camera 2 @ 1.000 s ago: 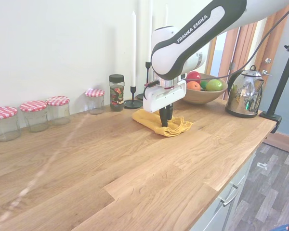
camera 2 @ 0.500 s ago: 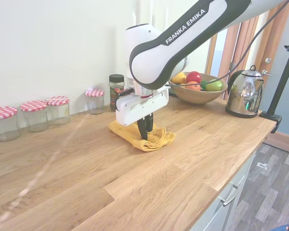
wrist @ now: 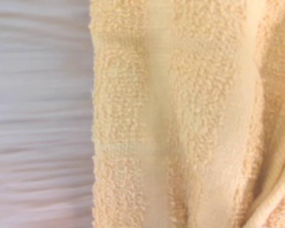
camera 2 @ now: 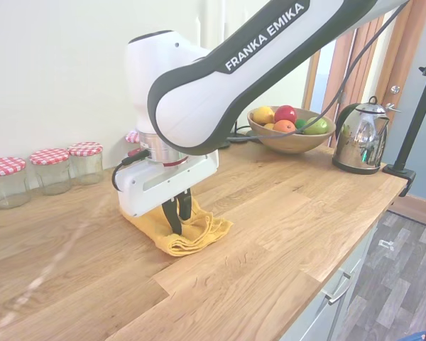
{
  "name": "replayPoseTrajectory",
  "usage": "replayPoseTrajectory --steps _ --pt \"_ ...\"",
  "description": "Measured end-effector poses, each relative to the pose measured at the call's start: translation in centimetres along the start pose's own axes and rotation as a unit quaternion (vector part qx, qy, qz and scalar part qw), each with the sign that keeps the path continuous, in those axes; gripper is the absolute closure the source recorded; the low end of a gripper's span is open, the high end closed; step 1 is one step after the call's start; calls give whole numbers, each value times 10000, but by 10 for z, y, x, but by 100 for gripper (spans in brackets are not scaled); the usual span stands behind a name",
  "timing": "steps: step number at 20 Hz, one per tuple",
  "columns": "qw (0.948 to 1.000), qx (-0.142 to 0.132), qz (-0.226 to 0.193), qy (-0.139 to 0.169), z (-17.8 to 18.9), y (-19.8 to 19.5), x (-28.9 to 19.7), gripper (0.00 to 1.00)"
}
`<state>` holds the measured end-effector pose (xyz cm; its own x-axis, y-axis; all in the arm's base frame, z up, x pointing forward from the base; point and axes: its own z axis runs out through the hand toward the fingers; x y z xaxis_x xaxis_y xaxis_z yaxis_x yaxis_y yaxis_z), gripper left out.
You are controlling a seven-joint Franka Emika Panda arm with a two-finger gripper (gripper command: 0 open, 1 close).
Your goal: Wipe the counter
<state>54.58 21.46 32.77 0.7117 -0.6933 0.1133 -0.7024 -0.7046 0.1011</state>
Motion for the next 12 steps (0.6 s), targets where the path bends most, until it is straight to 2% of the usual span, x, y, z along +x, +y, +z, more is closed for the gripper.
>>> replayPoseTrajectory --steps 8,9,12 --pt "9999 -74 -136 -1 -11 -55 -46 100" --pt "9999 -83 -147 -2 -12 -60 -49 0" --pt "9998 -137 -138 -12 -14 -69 -54 0"
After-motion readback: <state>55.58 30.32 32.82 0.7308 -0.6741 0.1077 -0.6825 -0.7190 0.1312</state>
